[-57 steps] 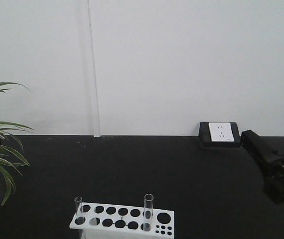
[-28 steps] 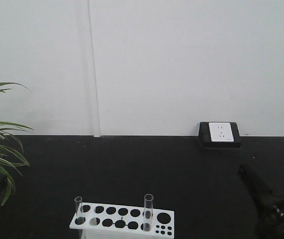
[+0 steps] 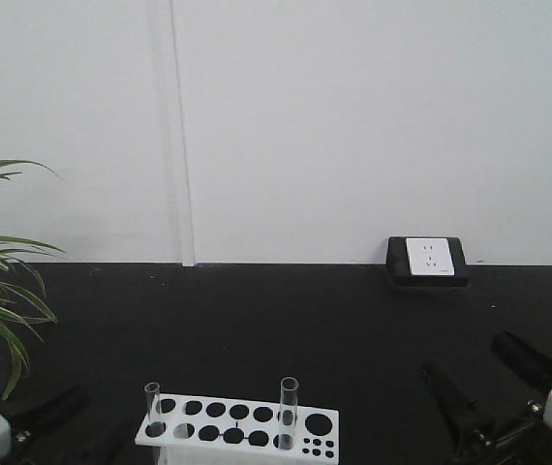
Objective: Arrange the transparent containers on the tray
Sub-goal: 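Lower the left gripper onto a clear test tube in the white rack and grasp it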
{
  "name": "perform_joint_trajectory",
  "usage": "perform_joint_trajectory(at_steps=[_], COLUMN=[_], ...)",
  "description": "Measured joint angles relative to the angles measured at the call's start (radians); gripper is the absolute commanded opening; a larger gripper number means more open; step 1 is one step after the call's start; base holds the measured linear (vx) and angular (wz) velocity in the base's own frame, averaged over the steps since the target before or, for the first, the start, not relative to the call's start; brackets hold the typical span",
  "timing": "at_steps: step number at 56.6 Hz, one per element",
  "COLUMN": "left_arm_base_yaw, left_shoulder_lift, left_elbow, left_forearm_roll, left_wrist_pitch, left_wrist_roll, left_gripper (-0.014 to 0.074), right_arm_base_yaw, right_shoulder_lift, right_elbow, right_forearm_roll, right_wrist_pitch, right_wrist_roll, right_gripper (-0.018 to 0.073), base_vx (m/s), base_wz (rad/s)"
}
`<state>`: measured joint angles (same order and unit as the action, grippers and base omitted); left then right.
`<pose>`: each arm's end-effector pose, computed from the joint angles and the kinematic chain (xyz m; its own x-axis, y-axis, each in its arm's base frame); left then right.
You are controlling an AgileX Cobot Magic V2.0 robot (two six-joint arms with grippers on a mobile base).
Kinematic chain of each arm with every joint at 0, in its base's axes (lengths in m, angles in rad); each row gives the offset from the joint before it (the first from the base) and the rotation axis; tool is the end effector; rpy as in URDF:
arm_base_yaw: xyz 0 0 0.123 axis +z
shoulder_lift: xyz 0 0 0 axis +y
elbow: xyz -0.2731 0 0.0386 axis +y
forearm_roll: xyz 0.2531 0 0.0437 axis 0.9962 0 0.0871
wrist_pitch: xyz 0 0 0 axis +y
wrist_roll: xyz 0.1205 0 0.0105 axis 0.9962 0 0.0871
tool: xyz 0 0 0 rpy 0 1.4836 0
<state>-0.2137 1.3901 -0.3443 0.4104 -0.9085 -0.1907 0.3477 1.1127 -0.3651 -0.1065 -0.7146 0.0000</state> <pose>0.2537 -0.0940 0.1908 -0.0542 0.0804 -0.9953 0.5126 0.8576 0.0414 0.2319 0.0930 0.2511 0.0808 -0.0561 -0.9952 -0.4001 0.9126 -0.0839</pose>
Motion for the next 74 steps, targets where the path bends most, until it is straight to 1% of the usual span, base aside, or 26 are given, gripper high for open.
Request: perform_joint_trajectory(at_steps=[5,10,17,28,34,37,42,48,50,54,66,74], left_arm_base_yaw=[0.0,0.0,0.0,0.0,0.0,0.0,0.0,0.0,0.0,0.0,0.0,0.0], left_shoulder_lift=[0.101,0.185,0.272,0.361,0.401,0.414,0.427,0.433,0.433,0.433,0.422,0.333], left_elbow=[-0.032,-0.079,-0.158,-0.247,-0.281,-0.289,-0.294,-0.294,-0.294,-0.294,-0.294,-0.298], left_forearm_roll=[0.014,0.016,0.014,-0.032,-0.033,-0.031,-0.031,-0.031,-0.03,-0.031,-0.031,-0.031], left_wrist_pitch=[-0.061,-0.089,-0.093,-0.092,-0.079,-0.076,-0.075,-0.076,-0.076,-0.078,-0.073,-0.059], left_wrist_roll=[-0.006,-0.007,-0.007,-0.013,-0.038,-0.058,-0.083,-0.091,-0.092,-0.094,-0.101,-0.139], left_gripper=[0.0494,0.0494,0.0494,0.0494,0.0475,0.0442,0.0346,0.0172,0.0099,-0.0004,-0.0008,-0.0006], right_arm_base_yaw=[0.0,0.0,0.0,0.0,0.0,0.0,0.0,0.0,0.0,0.0,0.0,0.0], right_shoulder_lift=[0.01,0.01,0.01,0.01,0.01,0.01,0.011,0.011,0.011,0.011,0.011,0.011], right_elbow=[0.0,0.0,0.0,0.0,0.0,0.0,0.0,0.0,0.0,0.0,0.0,0.0], right_forearm_roll=[-0.002,-0.002,-0.002,-0.002,-0.002,-0.002,-0.002,-0.002,-0.002,-0.002,-0.002,-0.002], right_wrist_pitch=[0.0,0.001,0.0,0.0,0.0,0.0,-0.001,-0.001,-0.001,-0.001,-0.002,-0.002], right_wrist_roll=[0.0,0.0,0.0,0.0,-0.014,-0.018,-0.022,-0.022,-0.022,-0.022,-0.023,-0.023], right_gripper=[0.0536,0.0536,0.0536,0.0536,0.0536,0.0536,0.0536,0.0536,0.0536,0.0536,0.0536,0.0536], base_vx=[0.0,0.0,0.0,0.0,0.0,0.0,0.0,0.0,0.0,0.0,0.0,0.0], base_wz=[0.0,0.0,0.0,0.0,0.0,0.0,0.0,0.0,0.0,0.0,0.0,0.0])
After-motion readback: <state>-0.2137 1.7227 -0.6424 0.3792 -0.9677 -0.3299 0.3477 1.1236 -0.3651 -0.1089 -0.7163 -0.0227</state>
